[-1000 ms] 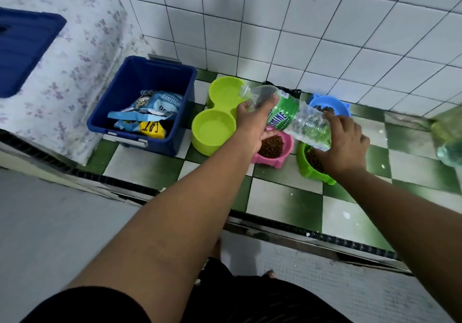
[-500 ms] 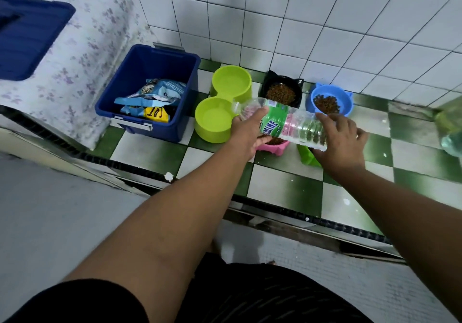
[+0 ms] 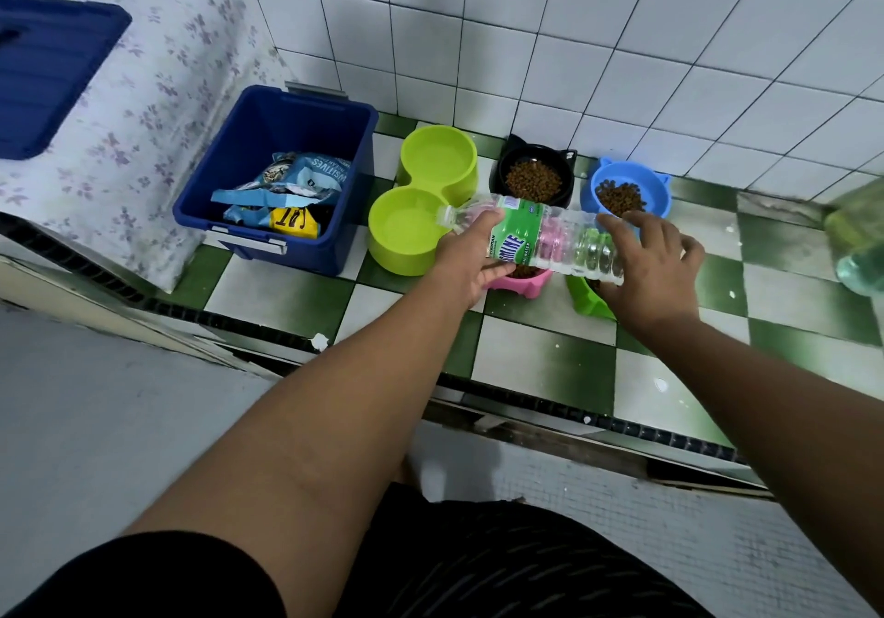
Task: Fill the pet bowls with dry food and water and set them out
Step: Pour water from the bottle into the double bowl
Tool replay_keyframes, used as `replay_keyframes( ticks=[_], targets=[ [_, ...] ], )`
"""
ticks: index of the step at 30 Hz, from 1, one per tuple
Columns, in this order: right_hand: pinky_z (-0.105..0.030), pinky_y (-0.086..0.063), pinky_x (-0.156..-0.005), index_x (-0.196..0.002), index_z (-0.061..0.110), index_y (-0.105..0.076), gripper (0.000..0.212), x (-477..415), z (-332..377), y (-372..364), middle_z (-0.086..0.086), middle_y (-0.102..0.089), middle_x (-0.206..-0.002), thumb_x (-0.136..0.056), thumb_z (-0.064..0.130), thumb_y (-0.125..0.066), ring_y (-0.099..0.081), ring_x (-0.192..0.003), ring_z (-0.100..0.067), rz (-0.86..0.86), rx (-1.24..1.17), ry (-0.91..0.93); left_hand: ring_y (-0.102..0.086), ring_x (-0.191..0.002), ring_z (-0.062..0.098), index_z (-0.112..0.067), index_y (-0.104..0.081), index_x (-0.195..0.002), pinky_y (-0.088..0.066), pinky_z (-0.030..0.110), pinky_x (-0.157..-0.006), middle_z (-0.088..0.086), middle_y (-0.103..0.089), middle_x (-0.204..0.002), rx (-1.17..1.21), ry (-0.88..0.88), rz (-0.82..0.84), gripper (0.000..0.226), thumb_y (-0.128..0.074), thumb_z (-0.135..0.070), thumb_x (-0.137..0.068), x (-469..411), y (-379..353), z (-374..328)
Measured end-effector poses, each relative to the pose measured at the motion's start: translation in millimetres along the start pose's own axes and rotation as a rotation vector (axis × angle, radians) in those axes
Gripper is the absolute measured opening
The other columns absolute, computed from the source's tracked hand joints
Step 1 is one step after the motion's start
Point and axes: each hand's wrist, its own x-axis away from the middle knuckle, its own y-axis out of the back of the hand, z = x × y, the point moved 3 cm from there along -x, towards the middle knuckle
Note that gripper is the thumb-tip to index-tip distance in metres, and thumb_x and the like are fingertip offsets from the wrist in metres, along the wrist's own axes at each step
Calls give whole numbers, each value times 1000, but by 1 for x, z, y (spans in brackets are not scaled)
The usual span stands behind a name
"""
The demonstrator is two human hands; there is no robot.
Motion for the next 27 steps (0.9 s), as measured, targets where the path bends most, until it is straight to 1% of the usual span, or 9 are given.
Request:
replay_keyframes(
  ticks=[2,8,11,13,15,17,22,27],
  targets=[
    [-54,-29,-104,-144,31,-36,90,1,1,0,-8,-42,-142,-68,26,-83,-37,-134,-31,-6,-3,10,-73,-91,30,-4,-58,-127,-65,44,-77,19,-73,-107,-8,3,-2,50,-78,-28,-89,0,1,1],
    [-54,-28,-105,-144,31,-37,89,0,0,0,-8,-42,-143,-68,26,-82,-37,-134,-32,-7,3,21,-72,-90,29,-5,-60,-124,-63,46,-82,16,-73,-101,-7,0,-3,43,-77,-27,-91,1,2,1],
    [-54,-28,-105,-143,31,-37,87,0,0,1,-8,-41,-143,-69,26,-82,-36,-135,-31,-12,1,33,-71,-89,29,-8,-62,-113,-63,45,-83,16,-72,-101,-6,4,4,33,-77,-27,-91,1,2,1],
    [-55,-28,-106,-143,31,-37,87,0,0,1,-8,-41,-143,-68,24,-81,-36,-135,-31,-14,-4,35,-71,-90,30,-9,-63,-106,-63,44,-79,18,-72,-106,-5,10,12,27,-76,-27,-91,2,2,1],
    [-55,-27,-107,-143,31,-38,87,0,0,2,-8,-41,-143,-68,22,-80,-36,-135,-31,-22,-12,31,-71,-92,31,-10,-63,-106,-63,41,-74,19,-71,-113,-7,10,15,27,-76,-28,-91,3,3,0],
    [-55,-27,-107,-143,31,-38,87,0,0,3,-8,-41,-143,-67,22,-80,-36,-134,-31,-23,-13,29,-71,-94,32,-10,-63,-107,-64,41,-72,19,-71,-116,-7,9,17,27,-76,-28,-91,4,3,0],
    [-55,-27,-106,-143,31,-38,88,1,-1,3,-8,-41,-143,-67,23,-81,-35,-135,-31,-22,-4,34,-71,-96,32,-11,-63,-106,-63,45,-81,17,-70,-113,-10,6,20,26,-76,-29,-91,5,2,1],
    [-55,-27,-106,-143,31,-40,87,2,-1,4,-8,-42,-142,-67,24,-82,-36,-134,-31,-40,3,40,-71,-100,33,-11,-62,-108,-64,43,-80,19,-70,-117,-13,13,22,28,-75,-30,-92,6,0,2]
  ],
)
